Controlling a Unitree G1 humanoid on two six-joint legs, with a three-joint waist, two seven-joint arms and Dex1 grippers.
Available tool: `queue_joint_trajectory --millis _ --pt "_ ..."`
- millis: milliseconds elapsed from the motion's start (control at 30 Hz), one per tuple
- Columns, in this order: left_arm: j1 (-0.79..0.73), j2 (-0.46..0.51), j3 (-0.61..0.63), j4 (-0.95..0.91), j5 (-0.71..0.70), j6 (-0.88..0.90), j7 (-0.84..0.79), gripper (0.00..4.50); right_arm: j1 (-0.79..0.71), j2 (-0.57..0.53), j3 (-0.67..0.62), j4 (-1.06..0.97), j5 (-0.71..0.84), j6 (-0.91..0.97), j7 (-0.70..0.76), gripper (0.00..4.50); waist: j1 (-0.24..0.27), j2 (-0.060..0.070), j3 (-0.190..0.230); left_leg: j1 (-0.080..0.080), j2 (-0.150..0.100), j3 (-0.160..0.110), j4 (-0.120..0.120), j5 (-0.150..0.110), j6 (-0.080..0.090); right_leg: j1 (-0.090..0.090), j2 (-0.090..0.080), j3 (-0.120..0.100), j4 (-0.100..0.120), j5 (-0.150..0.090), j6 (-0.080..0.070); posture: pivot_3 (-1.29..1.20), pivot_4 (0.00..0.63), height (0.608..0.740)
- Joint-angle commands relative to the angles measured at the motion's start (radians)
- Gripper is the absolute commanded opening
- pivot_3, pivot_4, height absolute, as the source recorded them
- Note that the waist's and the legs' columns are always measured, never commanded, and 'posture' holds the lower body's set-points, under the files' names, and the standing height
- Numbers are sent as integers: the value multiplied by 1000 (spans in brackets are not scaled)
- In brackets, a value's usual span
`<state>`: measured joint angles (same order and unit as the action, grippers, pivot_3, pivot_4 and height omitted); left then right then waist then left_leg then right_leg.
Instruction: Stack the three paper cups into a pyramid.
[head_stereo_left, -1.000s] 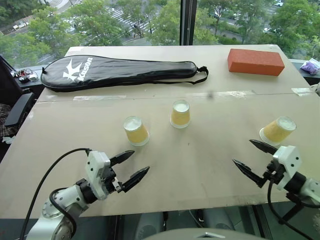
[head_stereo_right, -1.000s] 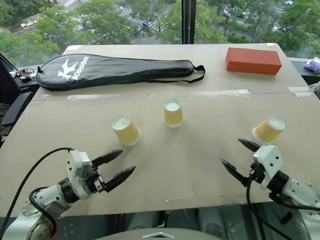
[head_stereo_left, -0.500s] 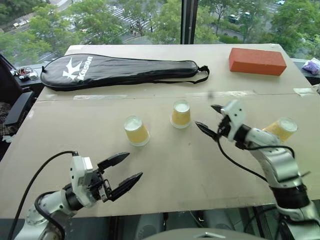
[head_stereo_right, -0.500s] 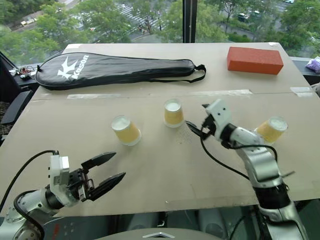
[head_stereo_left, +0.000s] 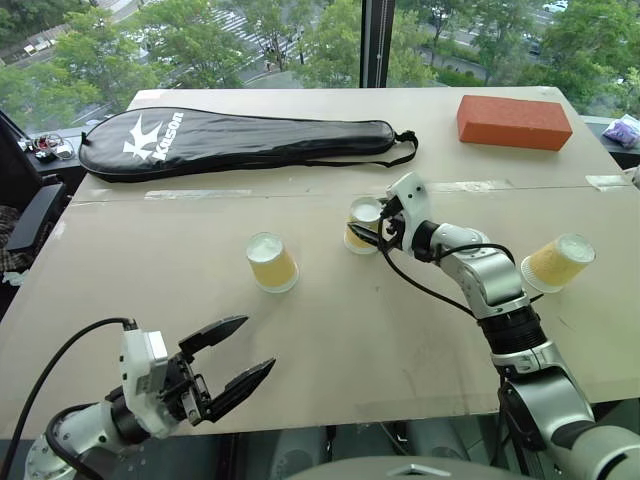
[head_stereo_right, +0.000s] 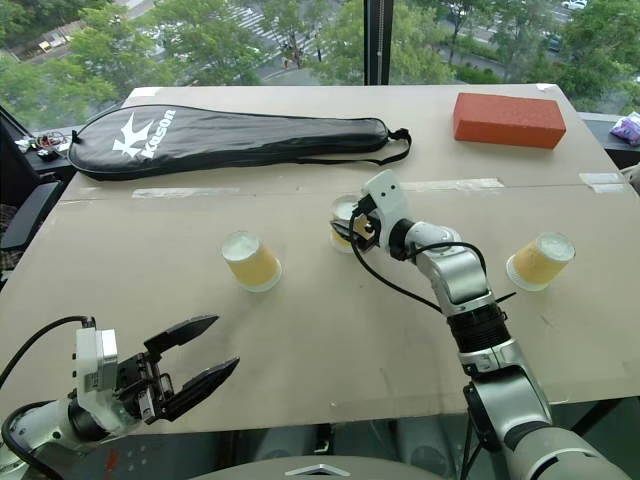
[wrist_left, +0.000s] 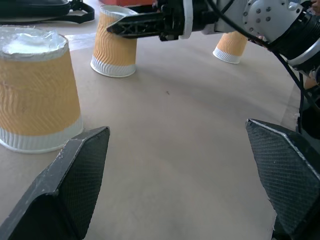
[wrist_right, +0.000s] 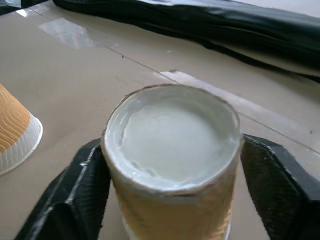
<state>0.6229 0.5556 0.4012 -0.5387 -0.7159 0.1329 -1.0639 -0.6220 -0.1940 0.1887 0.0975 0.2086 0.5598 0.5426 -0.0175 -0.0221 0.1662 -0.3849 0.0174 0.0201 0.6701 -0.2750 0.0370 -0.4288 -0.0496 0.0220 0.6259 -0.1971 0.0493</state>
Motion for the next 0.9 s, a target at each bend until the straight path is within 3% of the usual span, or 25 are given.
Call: queue_joint_trajectory --millis 33,233,433,667,900 --pt "1 -5 -4 -29 8 -19 6 4500 -27 -22 -31 -52 9 -26 21 2128 0 0 0 0 0 0 0 0 0 0 0 0 0 0 0 0 150 740" --pt "-38 3 -31 -29 11 -8 22 4500 12 -117 -136 -180 47 -1 27 2128 4 2 1 -1 0 -1 0 0 0 -1 0 -1 0 0 0 0 150 740" --pt "-77 13 -49 -2 17 -1 21 4500 167 -260 -241 -336 54 54 -5 2128 3 1 1 -3 -1 0 0 0 0 -1 -1 -1 -2 0 0 0 150 740" --pt "-124 27 -68 35 33 2 7 4500 340 -262 -230 -497 93 84 0 2128 -13 2 1 -1 2 0 -1 0 0 -2 4 1 1 0 1 0 150 740" --pt "-141 44 -65 45 28 8 -1 4500 337 -225 -127 -502 59 58 -20 2128 -20 2 1 -1 3 1 0 0 0 -2 3 1 0 -1 1 0 150 740"
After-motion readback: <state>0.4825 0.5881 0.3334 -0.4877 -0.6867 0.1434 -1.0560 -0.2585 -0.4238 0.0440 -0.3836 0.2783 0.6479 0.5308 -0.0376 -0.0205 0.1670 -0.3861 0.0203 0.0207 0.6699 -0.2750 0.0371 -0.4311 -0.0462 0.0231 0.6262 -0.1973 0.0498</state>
